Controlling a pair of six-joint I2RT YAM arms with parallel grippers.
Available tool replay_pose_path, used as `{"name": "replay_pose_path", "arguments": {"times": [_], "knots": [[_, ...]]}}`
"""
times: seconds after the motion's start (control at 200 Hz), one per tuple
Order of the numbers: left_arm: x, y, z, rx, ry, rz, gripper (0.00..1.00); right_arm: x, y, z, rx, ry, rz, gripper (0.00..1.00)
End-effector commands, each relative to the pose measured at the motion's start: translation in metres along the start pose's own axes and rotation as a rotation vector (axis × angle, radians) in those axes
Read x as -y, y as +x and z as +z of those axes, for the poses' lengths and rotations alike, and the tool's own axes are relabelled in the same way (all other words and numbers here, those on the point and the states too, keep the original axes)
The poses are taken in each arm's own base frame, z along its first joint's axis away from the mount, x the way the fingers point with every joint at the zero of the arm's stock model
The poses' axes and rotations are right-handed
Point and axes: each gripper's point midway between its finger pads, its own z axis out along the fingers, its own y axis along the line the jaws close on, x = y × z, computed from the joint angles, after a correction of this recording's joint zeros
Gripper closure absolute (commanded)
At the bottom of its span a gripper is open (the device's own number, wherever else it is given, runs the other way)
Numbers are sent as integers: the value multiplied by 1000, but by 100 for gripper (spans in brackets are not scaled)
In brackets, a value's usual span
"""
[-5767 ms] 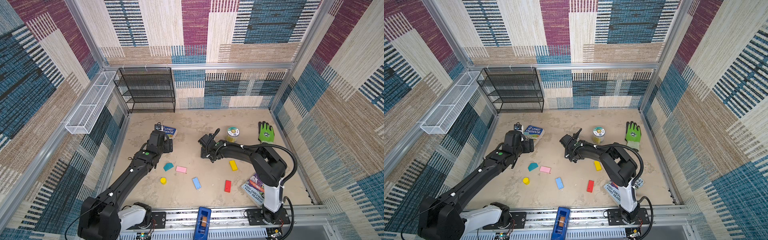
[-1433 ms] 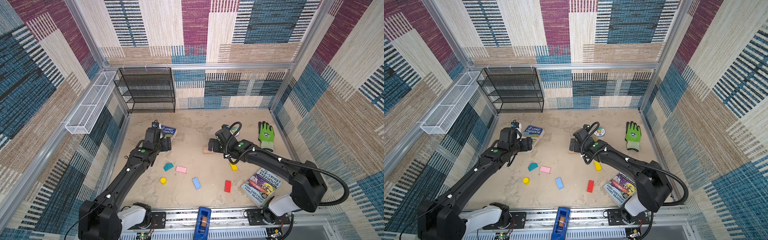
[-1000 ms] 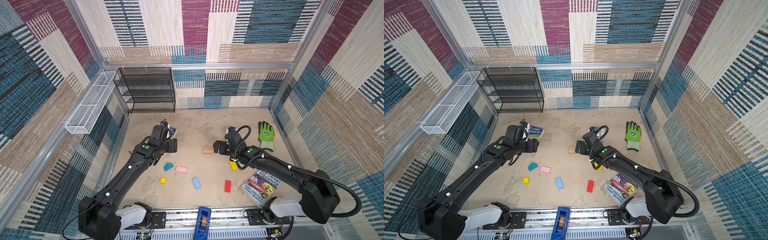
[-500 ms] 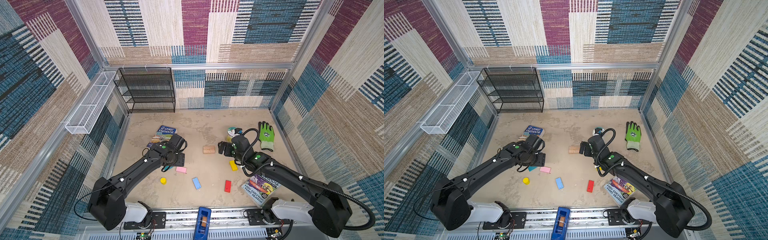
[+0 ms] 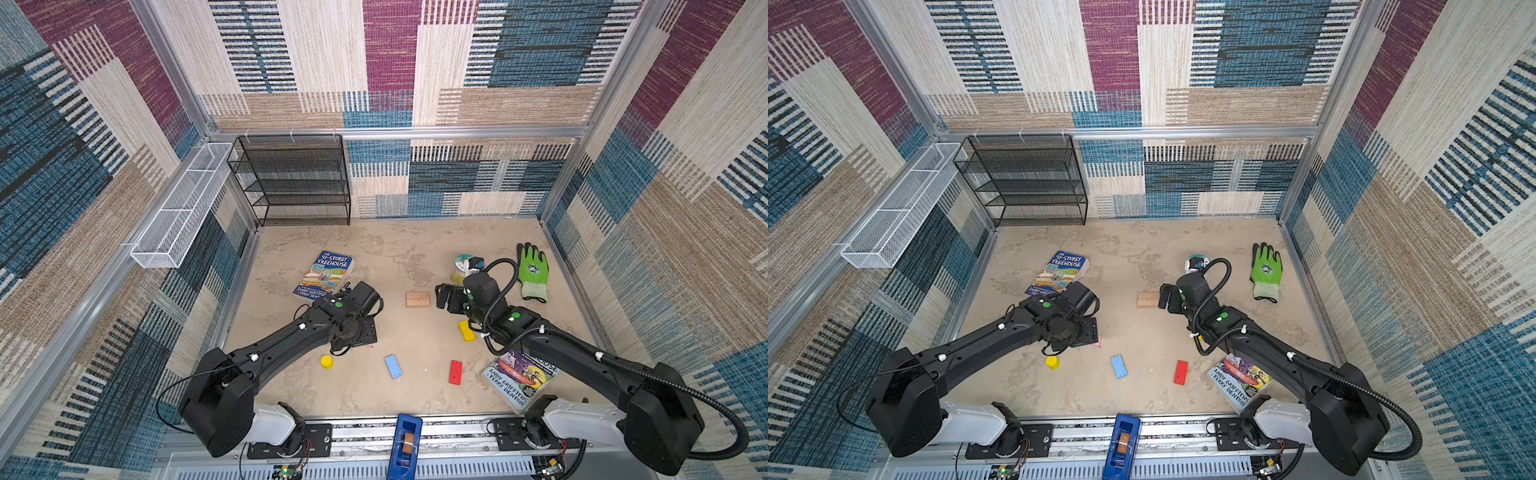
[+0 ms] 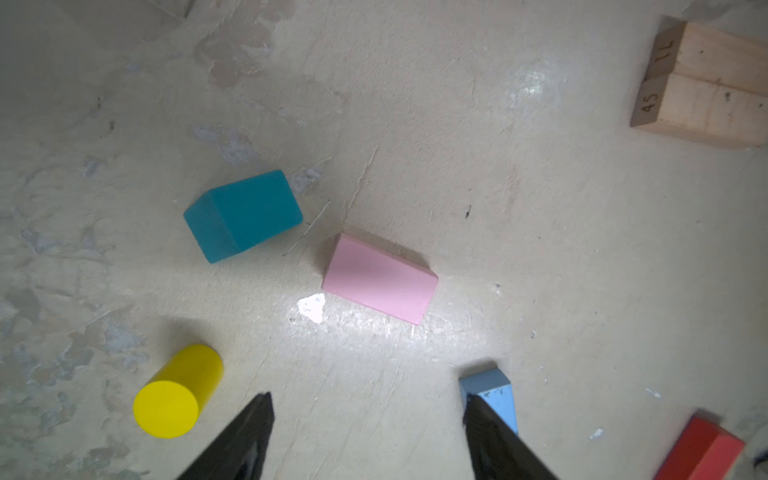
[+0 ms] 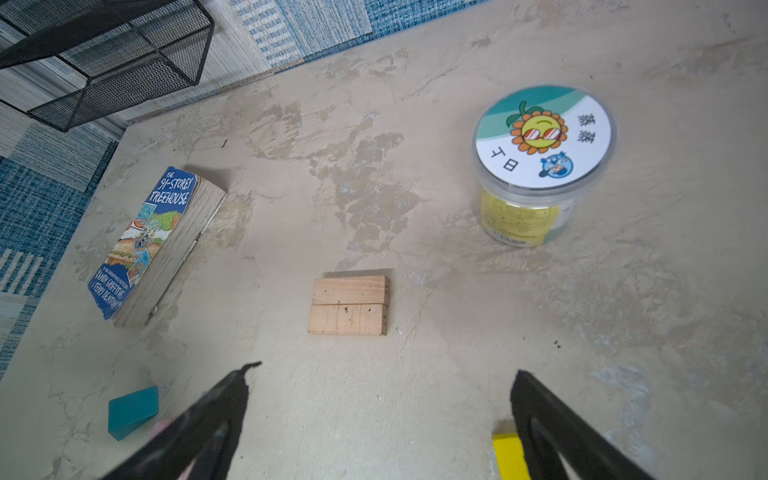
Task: Build the wood block tower
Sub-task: 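Lower the left gripper onto the pink block and close it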
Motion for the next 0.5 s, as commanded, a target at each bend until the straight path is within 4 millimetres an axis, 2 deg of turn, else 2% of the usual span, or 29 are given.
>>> {"name": "replay_pose_path", "arguments": {"times": [0.0,0.225,0.496], "knots": [[16,-4,4,19,79,-101,18,-5,-8,0,31,-24,1,0],[26,-4,18,-8,92,-120,18,-4,-6,2,27,-23,1,0],[22,0,31,-26,63,-159,18,-4,-7,6,22,-19,-4,0]]}}
